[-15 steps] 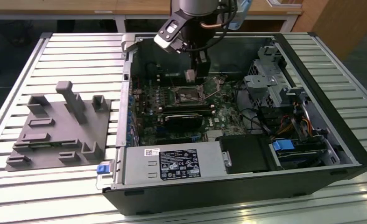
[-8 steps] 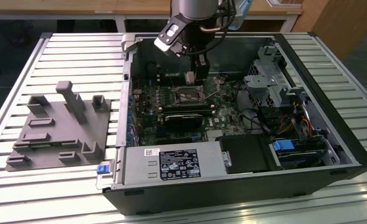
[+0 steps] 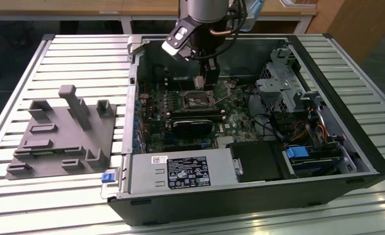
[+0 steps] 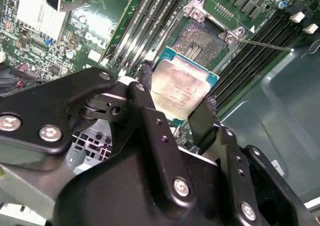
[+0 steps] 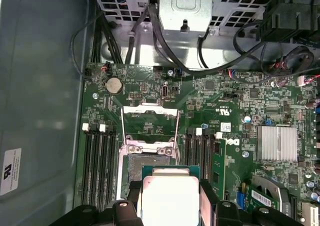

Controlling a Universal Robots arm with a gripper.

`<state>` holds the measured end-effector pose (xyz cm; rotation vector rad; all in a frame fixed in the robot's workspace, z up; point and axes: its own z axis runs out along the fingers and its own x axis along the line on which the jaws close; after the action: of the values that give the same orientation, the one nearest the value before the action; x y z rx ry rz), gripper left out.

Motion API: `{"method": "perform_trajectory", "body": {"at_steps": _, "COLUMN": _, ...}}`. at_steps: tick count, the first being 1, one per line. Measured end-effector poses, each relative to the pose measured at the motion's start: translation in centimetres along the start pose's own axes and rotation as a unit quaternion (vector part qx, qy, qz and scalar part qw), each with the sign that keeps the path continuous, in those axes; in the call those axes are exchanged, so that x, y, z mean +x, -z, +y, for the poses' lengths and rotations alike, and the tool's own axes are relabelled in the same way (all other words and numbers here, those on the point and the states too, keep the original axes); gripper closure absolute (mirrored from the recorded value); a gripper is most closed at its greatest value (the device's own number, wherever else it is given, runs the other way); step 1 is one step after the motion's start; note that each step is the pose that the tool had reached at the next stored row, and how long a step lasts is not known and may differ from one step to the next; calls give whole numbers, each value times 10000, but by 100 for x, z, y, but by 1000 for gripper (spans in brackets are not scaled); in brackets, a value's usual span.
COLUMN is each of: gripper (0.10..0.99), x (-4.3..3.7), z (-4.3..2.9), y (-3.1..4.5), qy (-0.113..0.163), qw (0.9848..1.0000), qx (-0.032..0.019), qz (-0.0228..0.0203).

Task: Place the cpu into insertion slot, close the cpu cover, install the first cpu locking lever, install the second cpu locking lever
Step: 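Place the cpu into insertion slot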

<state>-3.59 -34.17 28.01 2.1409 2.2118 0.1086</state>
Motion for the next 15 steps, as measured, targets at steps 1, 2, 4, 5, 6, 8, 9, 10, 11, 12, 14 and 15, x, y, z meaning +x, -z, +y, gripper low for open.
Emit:
{"method": "perform_trajectory", "body": {"at_steps": 1, "gripper": 545, "x": 0, "z": 0, "y": -6, "qy": 0, "qw": 10000, "qx": 0, "qz": 0}}
{"method": "perform_trajectory", "body": {"at_steps": 2, "gripper": 545, "x": 0, "z": -1, "y": -11, "qy": 0, "qw": 10000, "qx": 0, "qz": -1}}
{"method": "perform_trajectory", "body": {"at_steps": 4, "gripper": 545, "x": 0, "z": -2, "y": -22, "qy": 0, "qw": 10000, "qx": 0, "qz": -2}}
{"method": "perform_trajectory", "body": {"at_steps": 5, "gripper": 545, "x": 0, "z": -3, "y": -28, "qy": 0, "qw": 10000, "qx": 0, "qz": -2}}
{"method": "perform_trajectory", "body": {"at_steps": 6, "gripper": 545, "x": 0, "z": -3, "y": -33, "qy": 0, "qw": 10000, "qx": 0, "qz": -3}}
{"method": "perform_trajectory", "body": {"at_steps": 8, "gripper": 545, "x": 0, "z": -4, "y": -44, "qy": 1, "qw": 10000, "qx": 0, "qz": -5}}
{"method": "perform_trajectory", "body": {"at_steps": 9, "gripper": 545, "x": 0, "z": -5, "y": -49, "qy": 1, "qw": 10000, "qx": 0, "qz": -6}}
{"method": "perform_trajectory", "body": {"at_steps": 10, "gripper": 545, "x": 0, "z": -5, "y": -54, "qy": 1, "qw": 10000, "qx": 0, "qz": -8}}
{"method": "perform_trajectory", "body": {"at_steps": 11, "gripper": 545, "x": 0, "z": -5, "y": -58, "qy": 1, "qw": 10000, "qx": 1, "qz": -10}}
{"method": "perform_trajectory", "body": {"at_steps": 12, "gripper": 545, "x": 0, "z": -6, "y": -63, "qy": 1, "qw": 10000, "qx": 1, "qz": -10}}
{"method": "perform_trajectory", "body": {"at_steps": 14, "gripper": 545, "x": 0, "z": -7, "y": -74, "qy": 1, "qw": 10000, "qx": 2, "qz": -11}}
{"method": "perform_trajectory", "body": {"at_steps": 15, "gripper": 545, "x": 0, "z": -8, "y": -80, "qy": 0, "qw": 10000, "qx": 2, "qz": -10}}
